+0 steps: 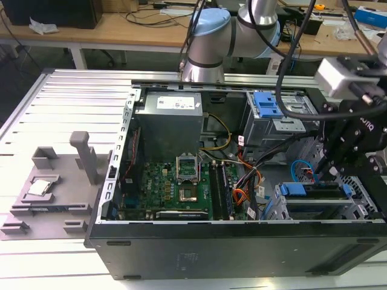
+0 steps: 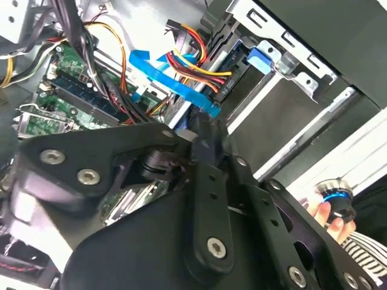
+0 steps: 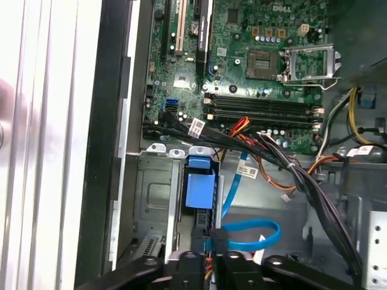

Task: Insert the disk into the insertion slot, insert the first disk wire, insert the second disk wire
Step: 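Insert the second disk wire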

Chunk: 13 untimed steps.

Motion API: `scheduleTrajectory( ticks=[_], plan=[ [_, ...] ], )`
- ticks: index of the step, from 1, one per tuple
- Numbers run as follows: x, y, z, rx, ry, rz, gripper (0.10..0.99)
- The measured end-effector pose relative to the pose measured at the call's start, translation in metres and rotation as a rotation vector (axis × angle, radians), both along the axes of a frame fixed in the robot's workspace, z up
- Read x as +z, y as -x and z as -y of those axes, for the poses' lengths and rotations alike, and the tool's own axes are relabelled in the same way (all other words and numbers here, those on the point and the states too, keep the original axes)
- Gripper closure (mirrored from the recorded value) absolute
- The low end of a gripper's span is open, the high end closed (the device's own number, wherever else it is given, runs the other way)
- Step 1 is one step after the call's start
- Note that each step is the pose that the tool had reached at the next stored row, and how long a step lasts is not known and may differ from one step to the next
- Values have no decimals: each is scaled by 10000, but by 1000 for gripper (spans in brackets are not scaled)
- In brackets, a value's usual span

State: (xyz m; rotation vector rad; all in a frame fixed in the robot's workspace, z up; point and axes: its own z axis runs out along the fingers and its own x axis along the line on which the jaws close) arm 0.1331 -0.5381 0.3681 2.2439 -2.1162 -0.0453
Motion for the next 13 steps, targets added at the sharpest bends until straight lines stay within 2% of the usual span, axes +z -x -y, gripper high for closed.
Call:
scheduleTrajectory(
  ticks=[1,5,13],
  plan=[
    [37,0,-4,0,3,0,980],
    [124,0,-4,1,3,0,980],
    [130,0,-4,1,2,1,980]
  ],
)
